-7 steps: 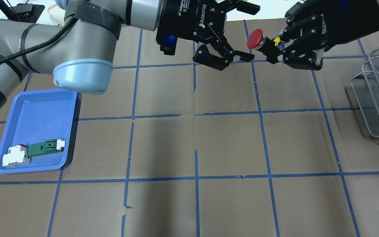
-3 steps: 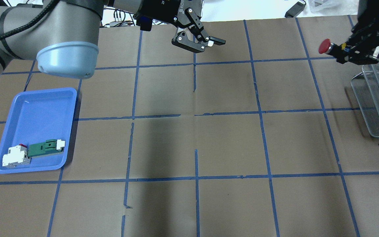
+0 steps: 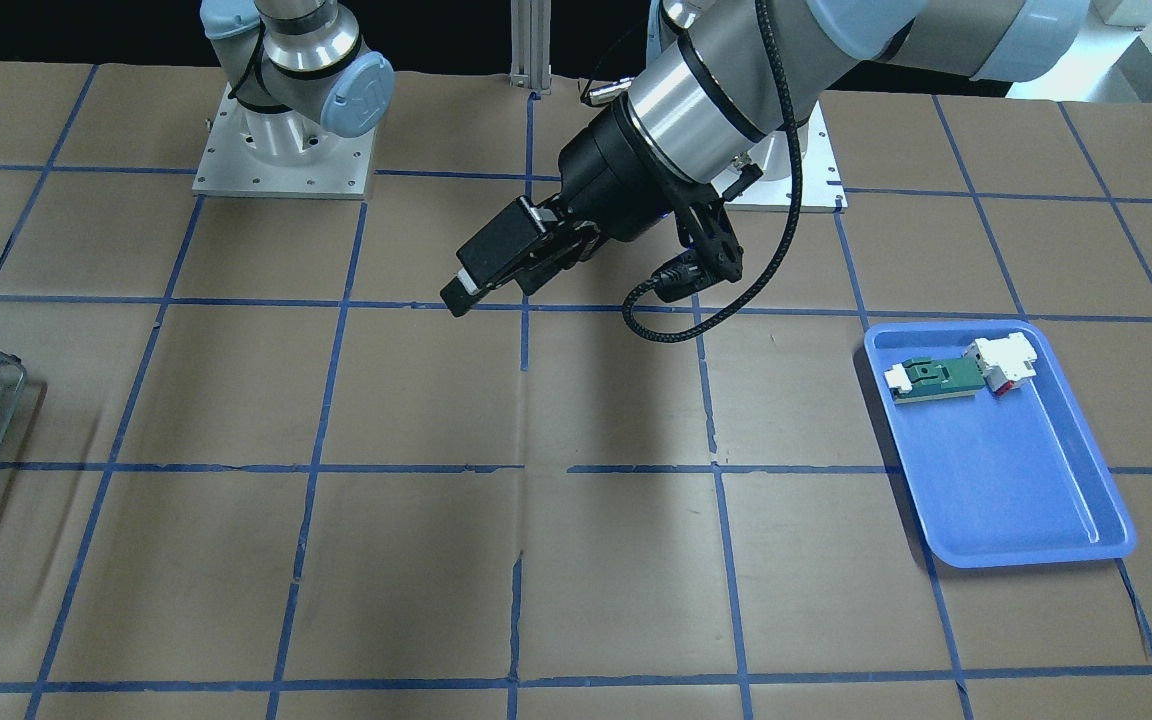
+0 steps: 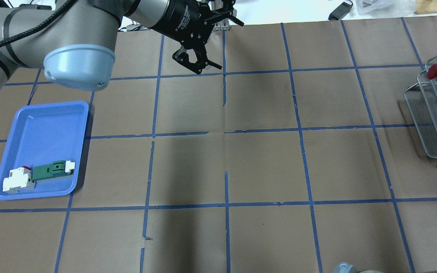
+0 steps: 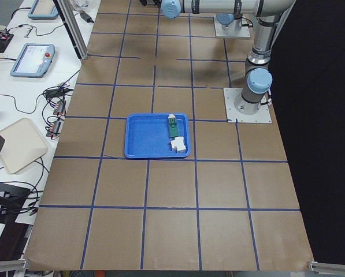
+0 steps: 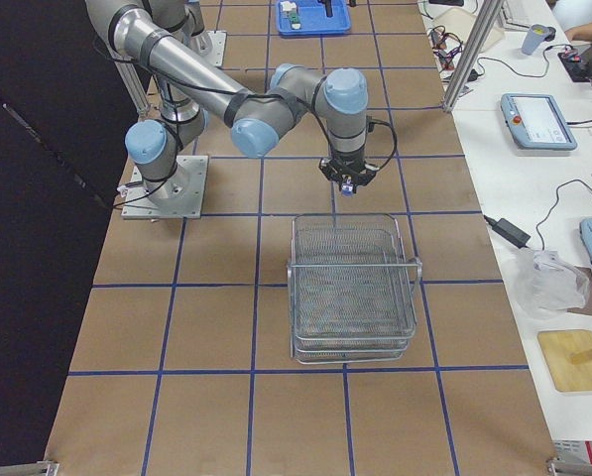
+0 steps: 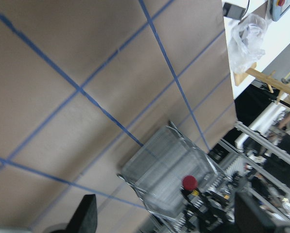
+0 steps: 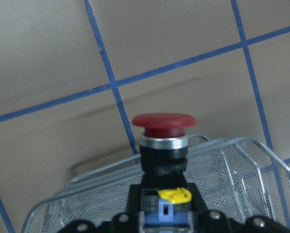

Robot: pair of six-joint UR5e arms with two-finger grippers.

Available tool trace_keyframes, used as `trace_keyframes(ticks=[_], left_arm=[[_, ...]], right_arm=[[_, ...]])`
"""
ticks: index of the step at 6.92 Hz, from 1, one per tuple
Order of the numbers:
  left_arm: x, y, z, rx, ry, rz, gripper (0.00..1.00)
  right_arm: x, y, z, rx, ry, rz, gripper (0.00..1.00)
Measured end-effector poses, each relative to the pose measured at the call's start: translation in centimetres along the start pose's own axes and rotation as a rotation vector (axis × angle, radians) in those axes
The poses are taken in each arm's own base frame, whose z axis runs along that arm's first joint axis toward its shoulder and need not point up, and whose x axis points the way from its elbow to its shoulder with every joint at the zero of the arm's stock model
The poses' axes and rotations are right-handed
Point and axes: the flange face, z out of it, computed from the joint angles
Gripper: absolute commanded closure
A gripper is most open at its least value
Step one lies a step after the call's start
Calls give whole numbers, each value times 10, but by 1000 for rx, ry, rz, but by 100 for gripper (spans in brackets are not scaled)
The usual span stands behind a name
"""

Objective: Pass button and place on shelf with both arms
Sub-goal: 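Lower the button into the wire basket with the right gripper while the left arm retracts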

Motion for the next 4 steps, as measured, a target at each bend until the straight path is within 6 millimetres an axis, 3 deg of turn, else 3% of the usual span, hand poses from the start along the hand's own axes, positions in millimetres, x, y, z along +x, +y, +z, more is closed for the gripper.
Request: trace_keyframes(ticks=[1,2,3,4], left_arm=[[-13,-8,-4,52,-127,142,0],[-27,-16,-13,91,-257,276,0],[-41,-22,-22,108,-378,401,0],[-53,-26,-30,105,-480,501,0]], right_arm=[[6,22,15,-35,-7,-27,100],[11,41,30,-63,-12,-44,89],[13,57,39,-72,-16,-50,74],[13,68,47,-70,-23,-50,43]])
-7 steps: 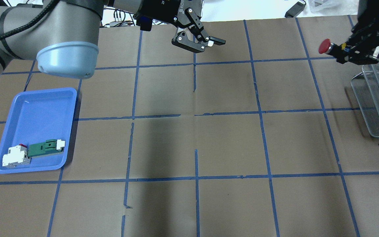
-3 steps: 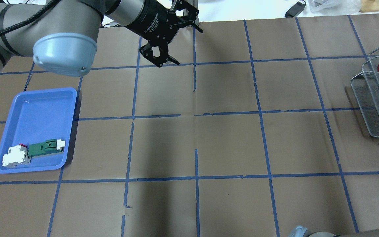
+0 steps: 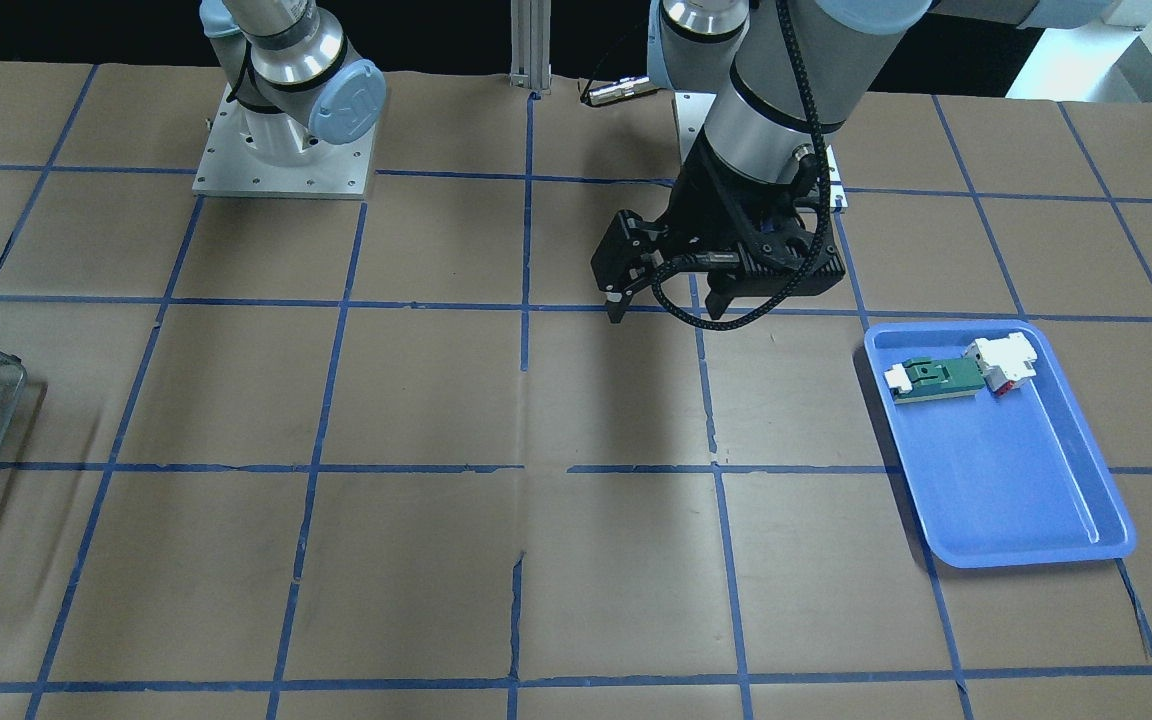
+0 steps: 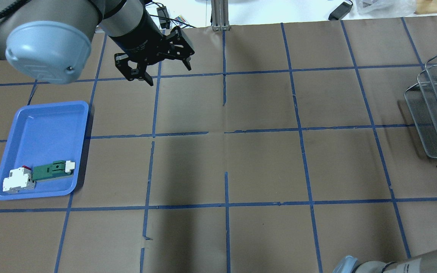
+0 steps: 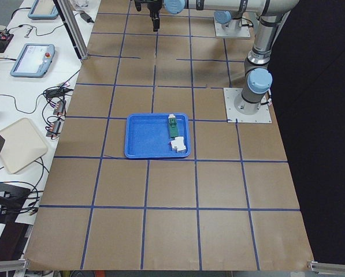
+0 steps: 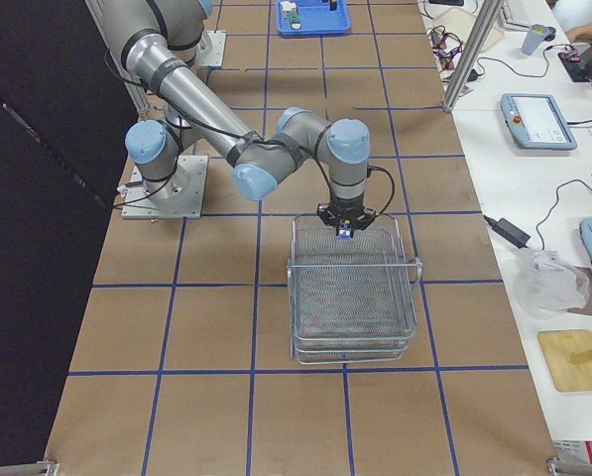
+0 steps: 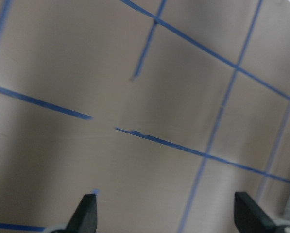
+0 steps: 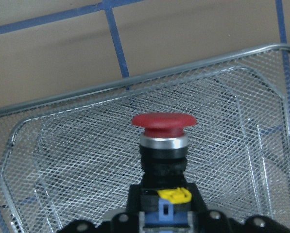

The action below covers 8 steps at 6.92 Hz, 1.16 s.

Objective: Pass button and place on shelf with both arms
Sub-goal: 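Lower the button into the wire basket with the right gripper while the left arm retracts, then open the right gripper to release the button in the basket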

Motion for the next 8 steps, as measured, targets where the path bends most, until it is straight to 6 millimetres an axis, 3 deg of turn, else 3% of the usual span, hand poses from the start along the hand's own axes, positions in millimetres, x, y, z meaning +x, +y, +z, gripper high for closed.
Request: trace_keyframes(ticks=[2,3,5,6,7,8], left_arm=[[-13,8,0,-17,-86,123,0],[-15,10,0,-21,-99,145,0],[-20,11,-2,-16,-129,163,0],[-22,11,-3,-14,-140,167,0],[-22,11,-3,-14,-145,171,0],[-23,11,-3,-14,-155,179,0]], right_arm=[[0,6,7,6,-8,1,7],[-2,5,1,5,-5,11,0],[-8,-12,-24,10,25,85,0],[-14,-43,-44,19,32,147,0],[-23,-92,-62,31,31,195,0],[-33,-154,-82,41,40,237,0]])
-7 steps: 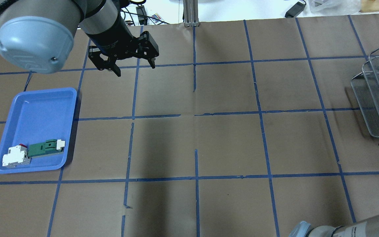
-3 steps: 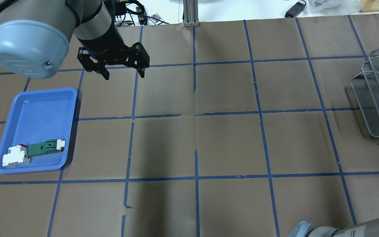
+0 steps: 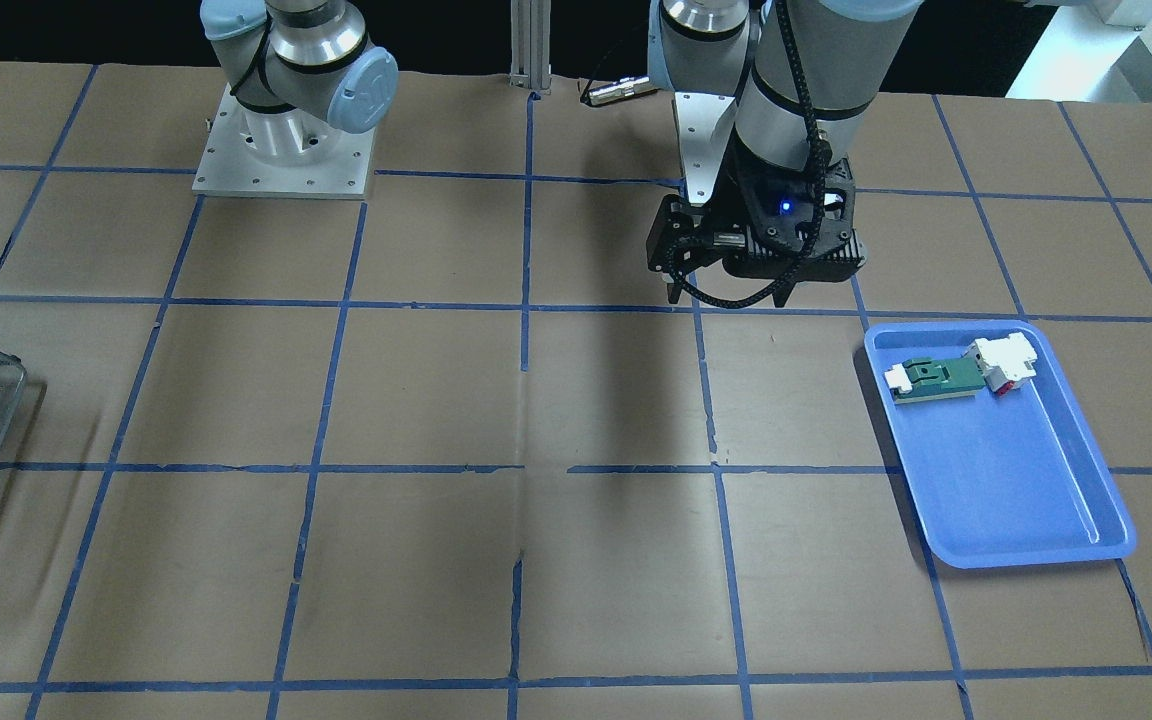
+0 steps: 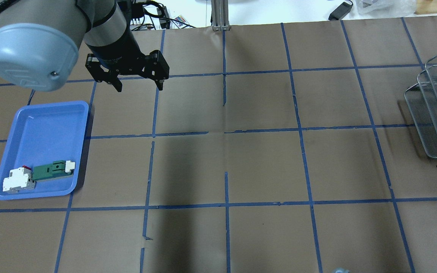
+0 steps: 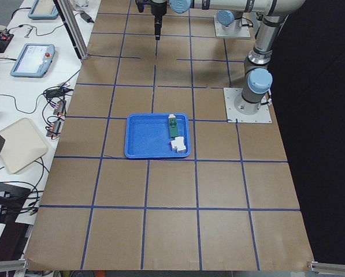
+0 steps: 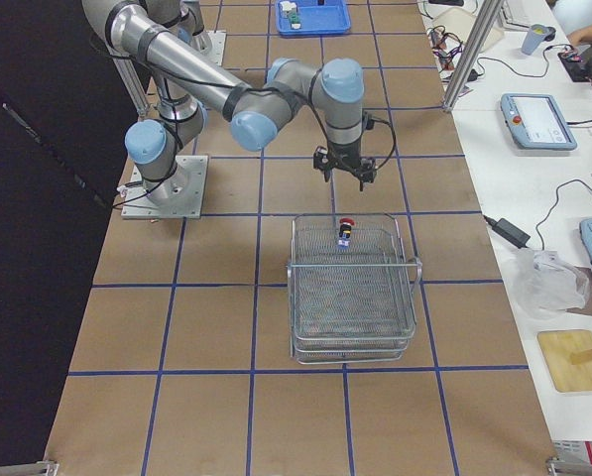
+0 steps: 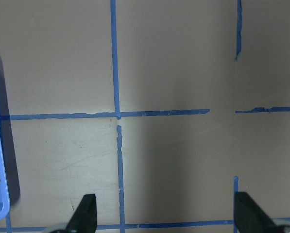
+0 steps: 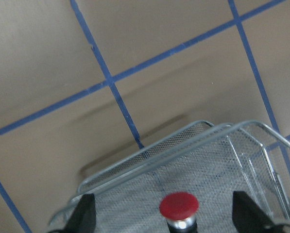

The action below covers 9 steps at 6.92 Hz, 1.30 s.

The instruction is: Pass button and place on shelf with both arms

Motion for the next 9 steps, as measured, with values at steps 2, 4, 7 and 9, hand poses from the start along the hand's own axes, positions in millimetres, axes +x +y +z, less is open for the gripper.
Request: trace_keyframes(ticks=[2,4,7,9], left_arm=[[-3,0,1,-4,-16,14,0],[-3,0,1,-6,-15,16,0],[-3,0,-1,-1,-12,15,0],[-7,0,-1,-1,-12,6,0]], right_arm=[[-51,-120,-45,21,58,58,0],[-81,-209,-83,76,106,281,0],[-101,-269,-83,56,6,780,0],[-110,-260,-66,-60,-72,1029,0]])
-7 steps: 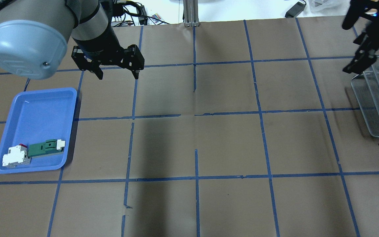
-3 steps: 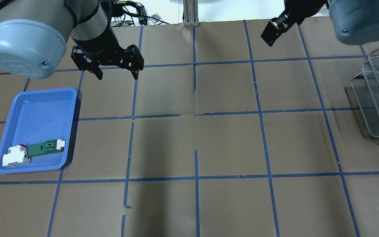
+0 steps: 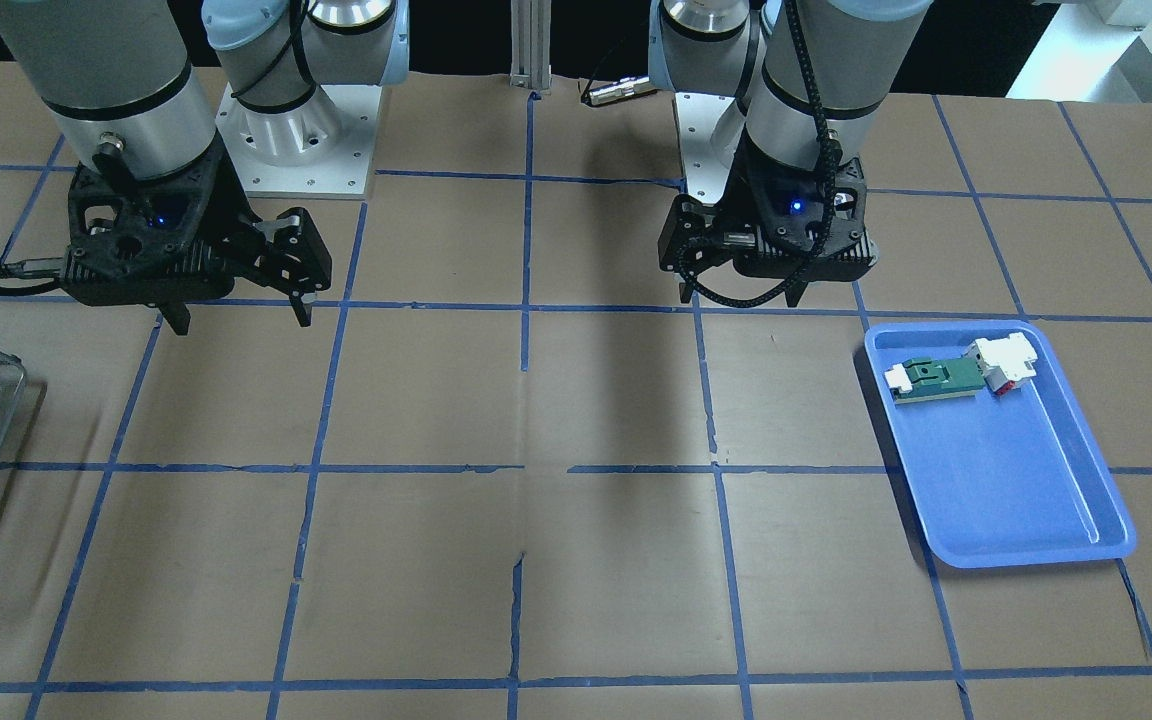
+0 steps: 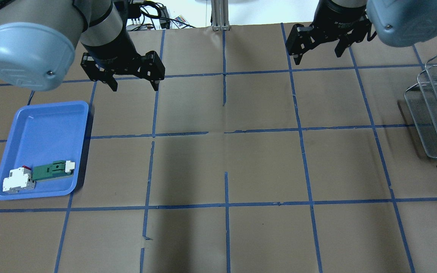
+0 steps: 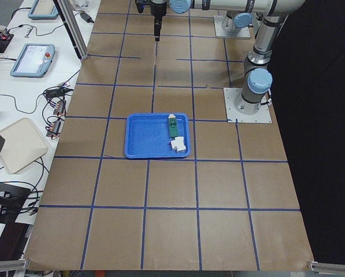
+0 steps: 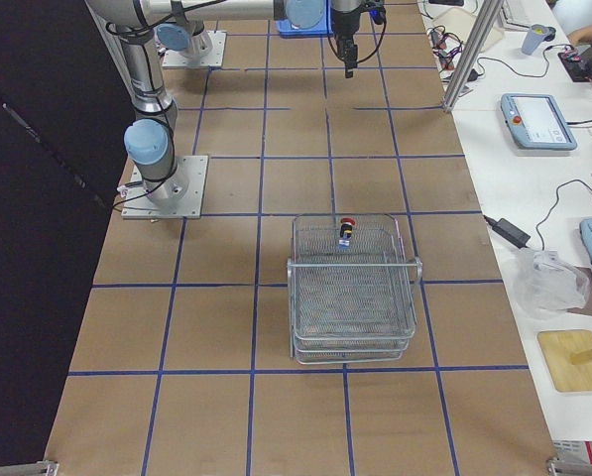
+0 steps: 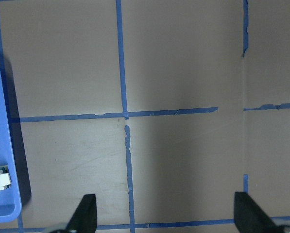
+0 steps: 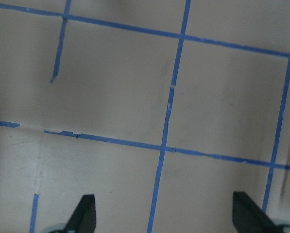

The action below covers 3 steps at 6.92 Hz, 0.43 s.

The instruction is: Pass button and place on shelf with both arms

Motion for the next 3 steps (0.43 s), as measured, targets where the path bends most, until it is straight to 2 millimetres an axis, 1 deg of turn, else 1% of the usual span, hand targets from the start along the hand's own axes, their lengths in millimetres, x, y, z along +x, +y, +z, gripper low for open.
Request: trace_keyframes(ticks=[1,2,3], left_arm=[[-3,0,-1,1,0,-6,0],[-4,0,-2,2,0,-9,0],[-4,0,-2,3,0,-10,0]], right_arm=[[10,2,3,-28,2,71,0],[25,2,6,-47,0,119,0],[36,2,5,-56,-3,149,0]])
